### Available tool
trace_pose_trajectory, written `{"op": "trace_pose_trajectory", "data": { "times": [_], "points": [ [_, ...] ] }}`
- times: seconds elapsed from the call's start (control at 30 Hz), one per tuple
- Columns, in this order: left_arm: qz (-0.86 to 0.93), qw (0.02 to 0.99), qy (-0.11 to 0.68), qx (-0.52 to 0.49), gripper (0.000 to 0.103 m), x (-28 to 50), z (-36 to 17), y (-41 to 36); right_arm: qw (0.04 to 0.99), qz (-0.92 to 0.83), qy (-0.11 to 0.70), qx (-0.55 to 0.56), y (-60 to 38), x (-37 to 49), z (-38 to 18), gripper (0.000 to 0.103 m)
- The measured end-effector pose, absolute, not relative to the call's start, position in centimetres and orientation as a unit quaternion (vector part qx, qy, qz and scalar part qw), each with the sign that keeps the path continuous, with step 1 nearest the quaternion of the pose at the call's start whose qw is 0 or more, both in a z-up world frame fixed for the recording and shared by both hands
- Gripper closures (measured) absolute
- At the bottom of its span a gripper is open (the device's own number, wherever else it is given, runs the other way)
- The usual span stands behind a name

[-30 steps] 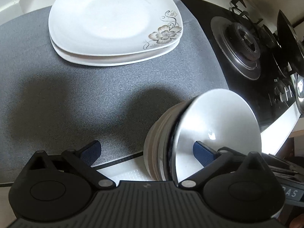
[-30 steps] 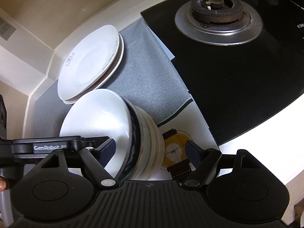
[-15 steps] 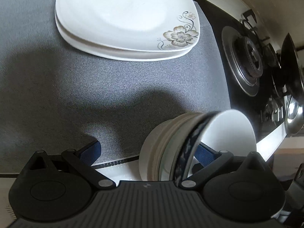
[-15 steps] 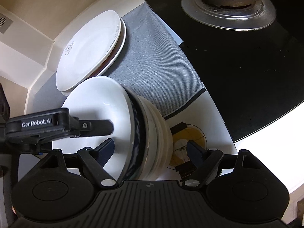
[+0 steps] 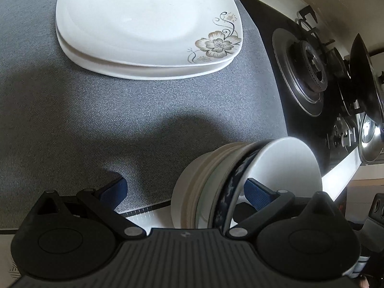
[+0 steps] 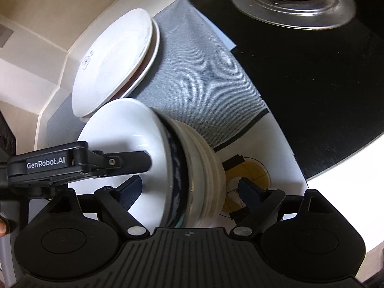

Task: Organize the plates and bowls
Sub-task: 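Lift the bowl stack with both grippers and carry it toward the plates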

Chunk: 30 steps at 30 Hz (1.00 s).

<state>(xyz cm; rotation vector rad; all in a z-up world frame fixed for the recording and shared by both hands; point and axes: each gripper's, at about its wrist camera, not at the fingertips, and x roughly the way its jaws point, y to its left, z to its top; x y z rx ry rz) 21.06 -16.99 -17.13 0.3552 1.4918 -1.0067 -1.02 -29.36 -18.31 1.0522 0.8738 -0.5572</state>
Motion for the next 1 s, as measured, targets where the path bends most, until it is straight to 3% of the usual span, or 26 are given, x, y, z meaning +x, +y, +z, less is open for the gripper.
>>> {"op": "trace_pose_trajectory", "data": {
  "times": [0.43, 0.63, 0.8, 1.0],
  "points": [
    [-0.439, 0.607, 0.644, 0.154, 0.001, 20.5, -17.2, -17.4, 0.74, -0.227, 0.403, 0.489, -30.1, -0.6, -18.4, 0.023],
    [-0.449, 0.589, 0.663, 0.112, 0.027, 21.1, -16.8, -16.9, 0.765, -0.225, 0.413, 0.44, -29.5, 0.2, -17.2, 0.032],
    [-0.454, 0.61, 0.639, 0.119, 0.033, 20.7, -15.8, -16.6, 0.773, -0.201, 0.403, 0.447, -30.0, -0.1, -17.7, 0.037],
    [-0.438, 0.627, 0.634, 0.112, 0.034, 22.0, -15.4, -14.8, 0.769, -0.181, 0.41, 0.456, -29.6, 1.7, -17.8, 0.041]
  ]
}}
